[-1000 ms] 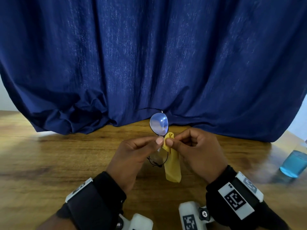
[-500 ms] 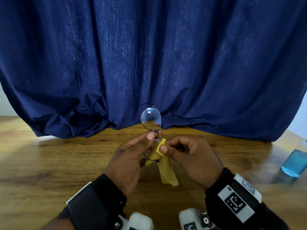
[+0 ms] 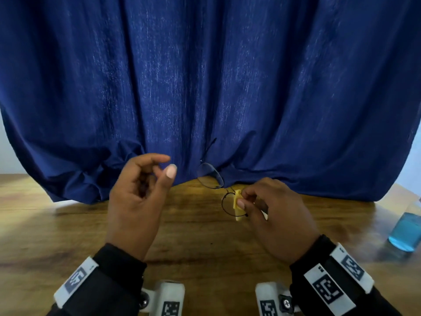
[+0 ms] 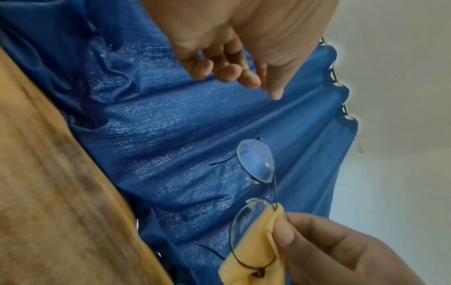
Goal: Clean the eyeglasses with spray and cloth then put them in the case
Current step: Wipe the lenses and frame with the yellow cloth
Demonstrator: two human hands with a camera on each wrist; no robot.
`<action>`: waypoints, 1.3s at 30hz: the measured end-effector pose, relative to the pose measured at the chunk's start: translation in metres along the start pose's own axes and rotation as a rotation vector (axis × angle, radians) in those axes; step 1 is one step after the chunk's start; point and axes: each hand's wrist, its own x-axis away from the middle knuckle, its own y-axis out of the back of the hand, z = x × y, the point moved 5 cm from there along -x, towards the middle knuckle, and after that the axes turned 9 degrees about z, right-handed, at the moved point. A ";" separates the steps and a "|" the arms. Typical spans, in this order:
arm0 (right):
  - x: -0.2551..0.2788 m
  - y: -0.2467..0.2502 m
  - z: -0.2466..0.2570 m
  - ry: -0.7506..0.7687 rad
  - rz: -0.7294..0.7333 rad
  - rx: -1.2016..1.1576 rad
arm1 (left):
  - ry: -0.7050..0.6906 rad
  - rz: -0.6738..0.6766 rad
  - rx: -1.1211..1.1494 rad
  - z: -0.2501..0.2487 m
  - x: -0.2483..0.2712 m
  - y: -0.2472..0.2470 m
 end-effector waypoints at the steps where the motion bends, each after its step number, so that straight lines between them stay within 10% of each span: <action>1: 0.001 -0.001 0.003 0.013 0.016 0.016 | -0.040 0.071 -0.093 -0.005 0.001 -0.004; 8: 0.003 0.002 0.020 0.102 -0.007 0.089 | -0.271 0.288 -0.629 -0.017 0.009 -0.025; 21: 0.007 0.007 0.026 0.176 -0.103 0.078 | -0.232 0.409 -0.585 -0.008 0.013 -0.033; 28: 0.010 0.046 0.005 -0.013 -0.517 -0.120 | 0.165 0.246 -0.117 0.010 0.012 -0.022; 34: 0.005 0.036 -0.031 -0.347 -0.556 -1.180 | 0.502 0.181 0.427 0.025 0.012 -0.021; 39: 0.000 0.033 -0.001 -0.122 -0.342 -0.700 | 0.536 0.221 0.464 0.021 0.023 -0.038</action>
